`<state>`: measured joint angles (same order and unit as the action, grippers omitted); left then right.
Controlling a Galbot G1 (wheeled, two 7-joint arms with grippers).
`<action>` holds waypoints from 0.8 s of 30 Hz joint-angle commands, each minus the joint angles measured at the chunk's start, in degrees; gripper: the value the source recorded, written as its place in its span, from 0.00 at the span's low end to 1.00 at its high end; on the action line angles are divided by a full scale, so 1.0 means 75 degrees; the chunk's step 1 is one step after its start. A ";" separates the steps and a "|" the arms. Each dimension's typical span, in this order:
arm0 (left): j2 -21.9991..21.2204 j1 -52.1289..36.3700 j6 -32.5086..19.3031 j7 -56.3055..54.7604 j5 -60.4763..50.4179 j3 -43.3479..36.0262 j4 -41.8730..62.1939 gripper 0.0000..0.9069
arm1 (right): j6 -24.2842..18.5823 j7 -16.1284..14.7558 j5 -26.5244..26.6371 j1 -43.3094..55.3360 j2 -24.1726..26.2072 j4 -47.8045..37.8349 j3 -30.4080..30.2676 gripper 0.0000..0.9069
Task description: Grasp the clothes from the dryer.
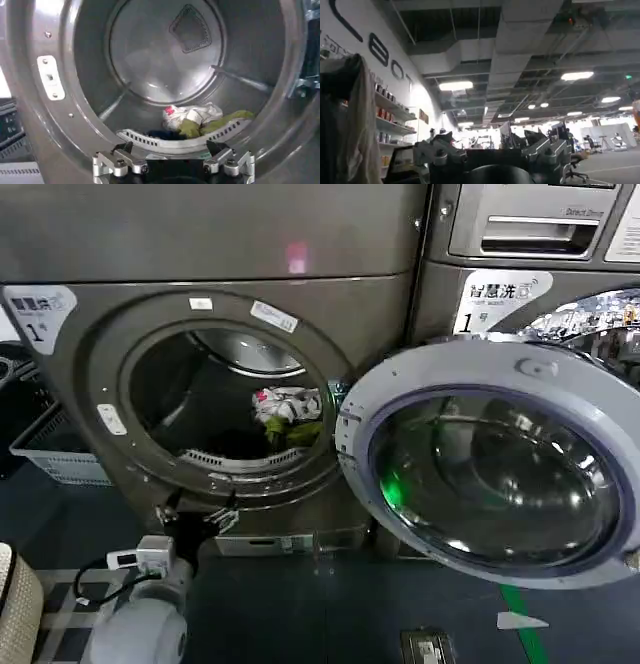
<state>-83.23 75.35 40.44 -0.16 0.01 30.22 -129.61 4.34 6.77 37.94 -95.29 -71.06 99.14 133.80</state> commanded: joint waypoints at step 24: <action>-0.0022 -0.0148 0.0234 0.0227 -0.0146 0.0016 0.0095 1.00 | 0.0013 -0.0007 -0.0009 0.0043 0.0060 -0.0008 -0.0014 1.00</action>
<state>-83.40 74.21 42.13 1.32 -1.20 30.57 -128.77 4.46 6.77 37.89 -95.02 -70.57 99.08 133.66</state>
